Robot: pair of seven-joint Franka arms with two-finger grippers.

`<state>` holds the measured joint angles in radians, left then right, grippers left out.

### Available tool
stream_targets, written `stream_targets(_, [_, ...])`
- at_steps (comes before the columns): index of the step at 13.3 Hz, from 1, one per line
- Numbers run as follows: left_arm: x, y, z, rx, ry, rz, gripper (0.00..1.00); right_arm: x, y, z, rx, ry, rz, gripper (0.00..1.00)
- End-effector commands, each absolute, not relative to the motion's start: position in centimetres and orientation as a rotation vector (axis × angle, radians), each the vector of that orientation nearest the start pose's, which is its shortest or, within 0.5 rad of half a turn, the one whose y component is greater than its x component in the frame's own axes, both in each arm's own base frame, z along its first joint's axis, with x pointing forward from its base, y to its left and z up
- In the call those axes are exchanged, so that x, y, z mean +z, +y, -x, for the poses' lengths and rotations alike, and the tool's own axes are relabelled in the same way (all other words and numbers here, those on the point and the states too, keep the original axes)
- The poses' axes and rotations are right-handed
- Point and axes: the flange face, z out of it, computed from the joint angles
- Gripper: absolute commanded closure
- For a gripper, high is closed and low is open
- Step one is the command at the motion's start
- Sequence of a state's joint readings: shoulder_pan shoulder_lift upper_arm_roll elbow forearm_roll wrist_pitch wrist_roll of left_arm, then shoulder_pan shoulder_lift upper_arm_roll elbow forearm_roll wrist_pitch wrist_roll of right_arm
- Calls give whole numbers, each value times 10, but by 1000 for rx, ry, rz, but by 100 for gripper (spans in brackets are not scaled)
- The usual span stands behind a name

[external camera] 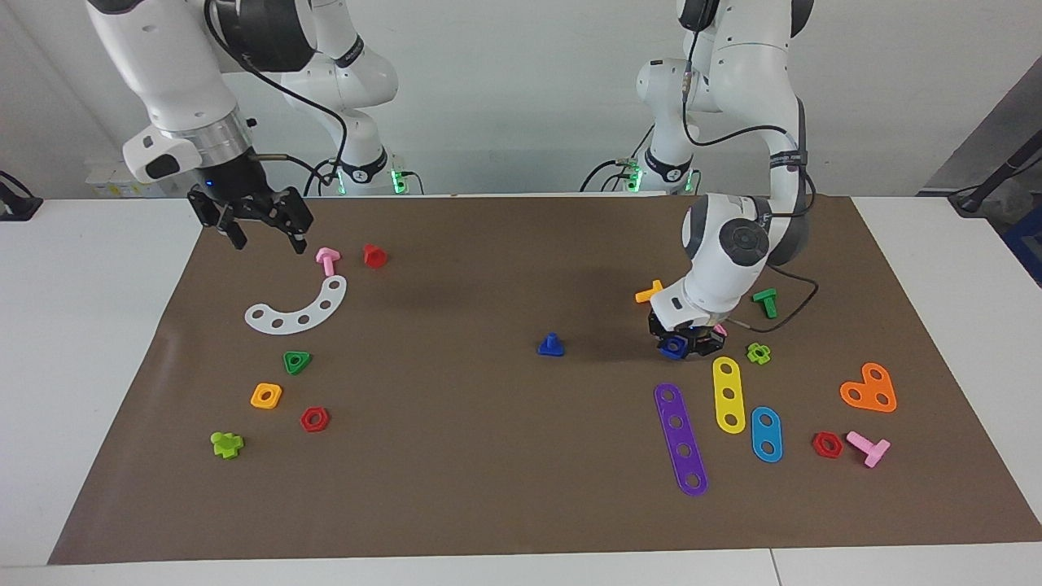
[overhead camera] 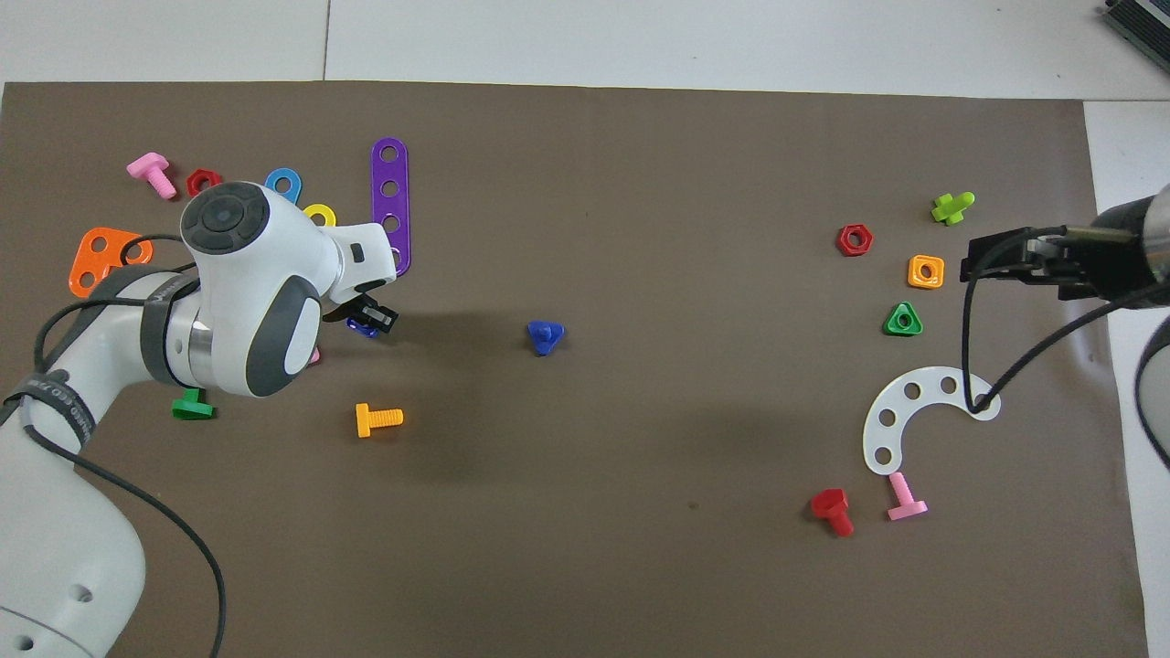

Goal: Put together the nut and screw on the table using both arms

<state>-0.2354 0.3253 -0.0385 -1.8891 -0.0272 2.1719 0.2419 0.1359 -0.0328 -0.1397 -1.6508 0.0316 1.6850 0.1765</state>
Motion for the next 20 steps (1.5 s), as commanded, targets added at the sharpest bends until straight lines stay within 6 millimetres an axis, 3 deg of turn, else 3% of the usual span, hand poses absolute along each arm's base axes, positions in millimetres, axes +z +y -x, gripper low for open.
stream_targets(1, [357,-184,-613,104,532,3170,85,643,-26,-544,-6,243,3110,0])
stream_targets(3, [367,-223,-609,99,395,3203,87,643,-37,-532,51,181,3152,0])
stream_targets(7, [385,-286,-603,100,180,3226,87,631,-33,-524,86,161,3157,0])
stream_targets(8, [386,-309,-599,108,153,3232,87,630,-36,-523,90,173,3153,0])
stream_targets(11, [379,-350,-589,135,91,3239,87,636,-34,-527,78,240,3133,0])
stream_targets(16, [368,-378,-573,150,71,3230,87,636,-27,-528,80,207,3148,0])
stream_targets(20, [365,-382,-569,143,48,3234,87,634,-27,-525,90,164,3157,0])
